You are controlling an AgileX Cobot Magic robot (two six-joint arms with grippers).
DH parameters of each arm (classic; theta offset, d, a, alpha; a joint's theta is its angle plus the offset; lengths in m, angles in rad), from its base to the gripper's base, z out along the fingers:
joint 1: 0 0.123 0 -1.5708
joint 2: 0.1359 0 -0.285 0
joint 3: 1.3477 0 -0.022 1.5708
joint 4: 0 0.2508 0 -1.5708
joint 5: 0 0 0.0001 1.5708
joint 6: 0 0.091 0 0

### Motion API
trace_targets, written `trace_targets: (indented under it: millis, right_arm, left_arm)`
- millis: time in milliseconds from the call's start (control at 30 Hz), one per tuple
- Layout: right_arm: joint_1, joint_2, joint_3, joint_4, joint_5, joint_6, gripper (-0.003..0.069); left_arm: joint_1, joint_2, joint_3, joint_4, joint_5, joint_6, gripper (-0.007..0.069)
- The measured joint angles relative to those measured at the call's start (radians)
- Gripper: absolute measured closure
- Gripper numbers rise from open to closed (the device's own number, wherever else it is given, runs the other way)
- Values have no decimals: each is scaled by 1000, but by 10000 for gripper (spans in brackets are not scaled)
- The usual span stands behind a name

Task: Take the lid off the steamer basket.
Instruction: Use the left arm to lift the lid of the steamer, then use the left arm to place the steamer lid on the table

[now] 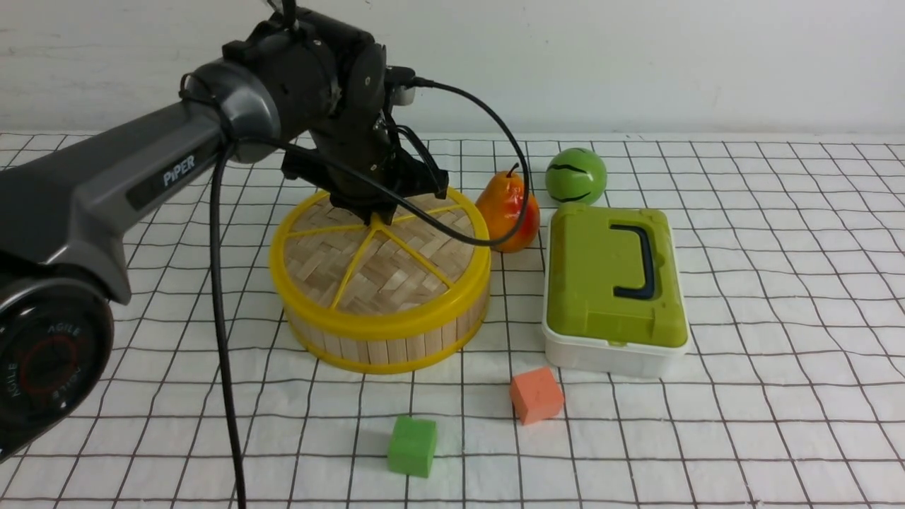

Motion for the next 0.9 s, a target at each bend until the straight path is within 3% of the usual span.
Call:
trace_targets:
  millis: [200, 367, 500, 667, 767, 900]
  right_arm:
    - [0, 0, 0, 0, 0, 0, 419]
    - [0, 0, 0, 0, 0, 0, 419]
    - [0, 0, 0, 0, 0, 0, 419]
    - [0, 0, 0, 0, 0, 0, 419]
    - [0, 0, 0, 0, 0, 0, 419]
    - [0, 0, 0, 0, 0, 0, 419]
  left_arm:
    - [0, -115, -38, 21, 48, 14, 517]
    - [21, -303, -58, 159, 98, 35, 517]
    - [134, -380, -50, 175, 129, 70, 517]
    - [311, -397, 64, 62, 111, 104, 517]
    - [412, -389, 311, 8, -38, 112, 517]
    - [440, -348, 520, 37, -257, 63, 517]
